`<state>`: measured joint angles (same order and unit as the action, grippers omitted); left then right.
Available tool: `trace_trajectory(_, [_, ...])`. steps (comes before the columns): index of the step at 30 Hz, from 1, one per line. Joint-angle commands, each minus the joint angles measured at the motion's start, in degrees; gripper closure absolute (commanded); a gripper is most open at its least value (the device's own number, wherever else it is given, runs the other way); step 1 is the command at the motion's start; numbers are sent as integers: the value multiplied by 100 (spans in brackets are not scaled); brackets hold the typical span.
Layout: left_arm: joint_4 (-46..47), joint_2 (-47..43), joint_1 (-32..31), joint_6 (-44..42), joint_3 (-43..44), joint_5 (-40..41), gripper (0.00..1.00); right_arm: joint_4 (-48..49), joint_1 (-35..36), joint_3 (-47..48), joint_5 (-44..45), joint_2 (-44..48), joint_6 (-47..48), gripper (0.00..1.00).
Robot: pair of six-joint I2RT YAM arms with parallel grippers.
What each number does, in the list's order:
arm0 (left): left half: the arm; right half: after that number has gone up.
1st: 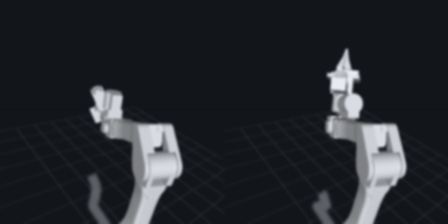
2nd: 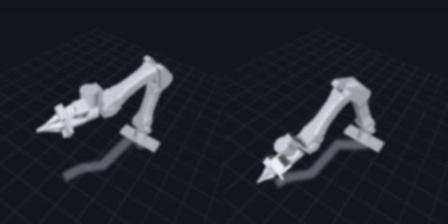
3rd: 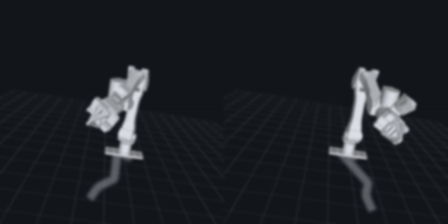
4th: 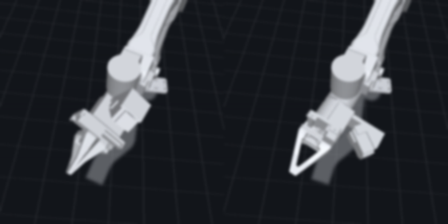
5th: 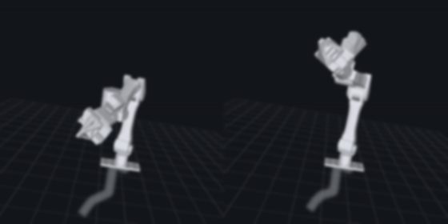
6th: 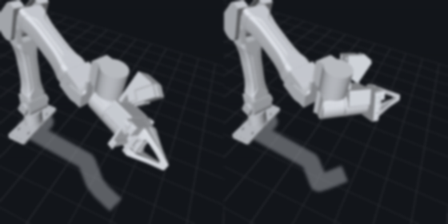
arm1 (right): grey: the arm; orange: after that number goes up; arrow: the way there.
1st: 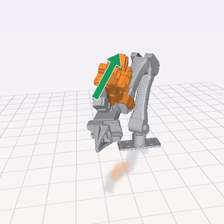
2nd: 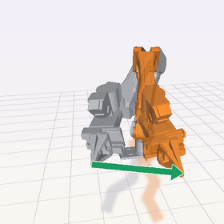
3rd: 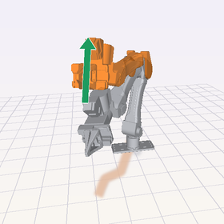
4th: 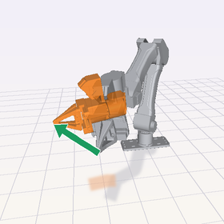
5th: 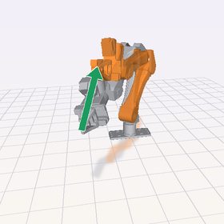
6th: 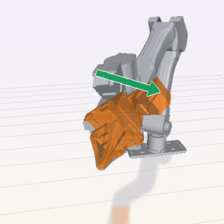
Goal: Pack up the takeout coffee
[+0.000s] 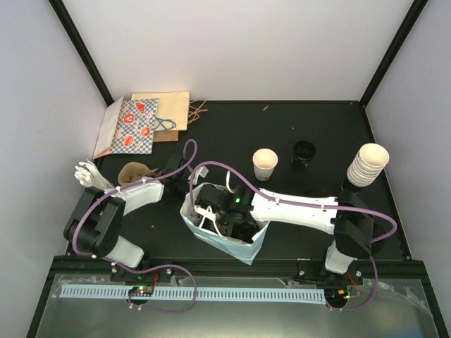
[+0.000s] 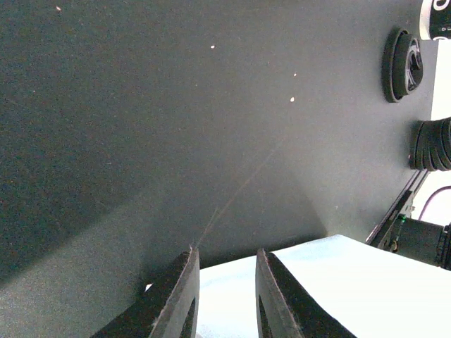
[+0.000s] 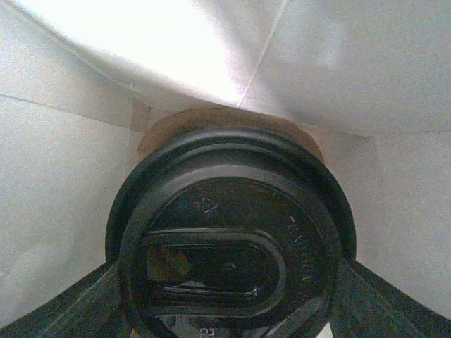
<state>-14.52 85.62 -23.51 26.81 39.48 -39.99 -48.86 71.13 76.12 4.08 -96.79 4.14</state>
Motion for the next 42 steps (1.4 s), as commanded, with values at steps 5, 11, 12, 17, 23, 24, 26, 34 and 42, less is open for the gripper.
trace_trajectory(5, [-144,21,-66,-47,137,50,76,-446,253,-115,132,-384,-175,58])
trace_trajectory(11, [-254,-304,-46,11,153,383,75,-352,283,-232,390,-266,-482,58])
trace_trajectory(12, [-309,-388,-22,8,174,461,74,-336,203,-254,270,-232,-545,58])
trace_trajectory(17, [-788,-850,134,-93,438,951,70,-383,-162,-293,-178,-212,-813,58])
trace_trajectory(23, [-1234,-1604,309,-75,569,1462,63,-374,-432,-403,-625,-109,-1057,58])
trace_trajectory(24, [-1309,-1726,316,-59,558,1527,62,-380,-452,-416,-682,-99,-1106,58])
trace_trajectory(26, [-1426,-1980,321,-43,498,1663,62,-421,-475,-422,-762,-99,-1188,58])
trace_trajectory(34, [-1601,-3008,312,69,-95,1553,61,-556,-486,-387,-1075,-287,-1397,58])
trace_trajectory(42, [-1698,-3446,312,85,-656,1356,61,-907,-463,-235,-972,-688,-1515,58])
